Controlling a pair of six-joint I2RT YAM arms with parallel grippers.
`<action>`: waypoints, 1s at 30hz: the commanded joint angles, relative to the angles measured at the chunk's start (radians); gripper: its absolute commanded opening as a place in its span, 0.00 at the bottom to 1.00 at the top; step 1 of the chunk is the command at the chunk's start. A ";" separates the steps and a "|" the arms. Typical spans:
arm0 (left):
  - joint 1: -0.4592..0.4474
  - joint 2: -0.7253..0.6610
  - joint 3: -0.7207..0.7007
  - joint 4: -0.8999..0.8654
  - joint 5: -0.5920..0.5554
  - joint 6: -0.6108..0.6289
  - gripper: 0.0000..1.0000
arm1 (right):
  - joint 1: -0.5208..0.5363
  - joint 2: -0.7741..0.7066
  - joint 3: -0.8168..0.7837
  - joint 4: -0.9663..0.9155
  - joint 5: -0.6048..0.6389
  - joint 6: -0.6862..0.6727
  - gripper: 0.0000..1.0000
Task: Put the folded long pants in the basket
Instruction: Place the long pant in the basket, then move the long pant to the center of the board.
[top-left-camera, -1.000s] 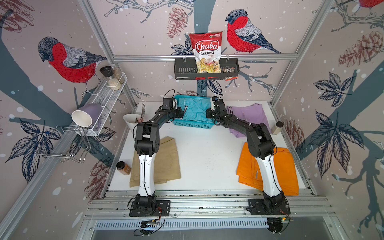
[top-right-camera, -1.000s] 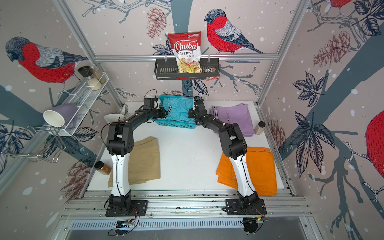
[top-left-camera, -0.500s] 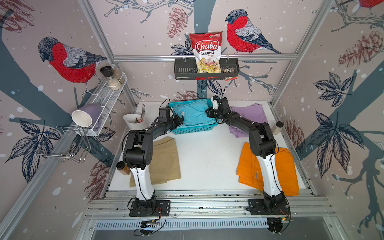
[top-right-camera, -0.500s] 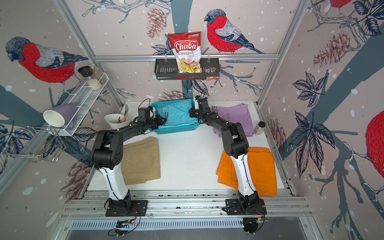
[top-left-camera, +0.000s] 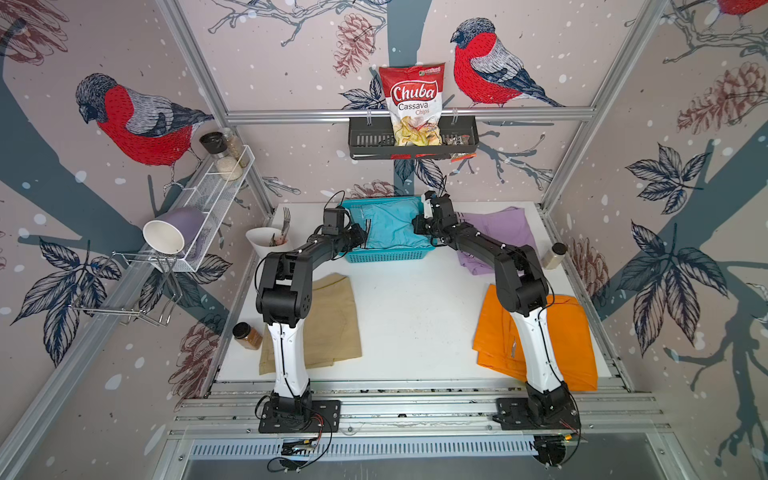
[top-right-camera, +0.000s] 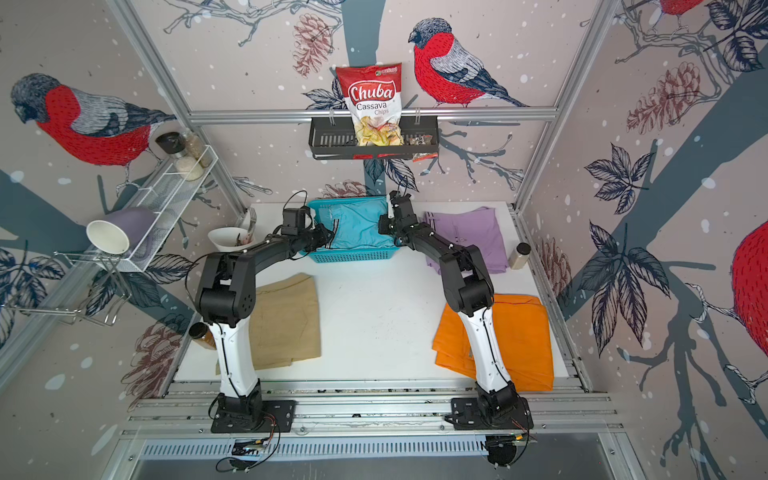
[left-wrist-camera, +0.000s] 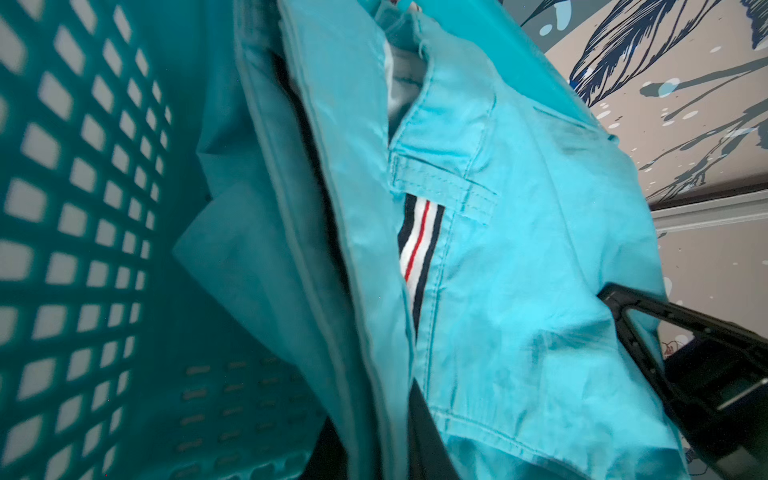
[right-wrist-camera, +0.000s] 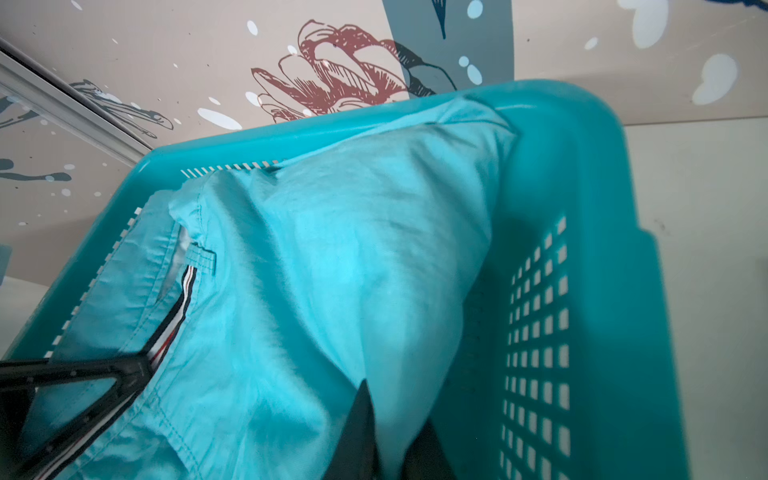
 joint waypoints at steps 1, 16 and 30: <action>0.013 0.001 -0.011 -0.087 -0.117 -0.021 0.25 | -0.017 0.030 -0.014 -0.174 0.121 -0.023 0.35; -0.041 -0.397 -0.042 -0.310 -0.173 -0.074 0.95 | 0.095 -0.213 0.003 -0.281 0.367 -0.021 0.85; -0.125 -1.144 -0.631 -0.362 -0.223 -0.272 0.95 | 0.514 -0.632 -0.926 0.406 0.078 0.255 0.90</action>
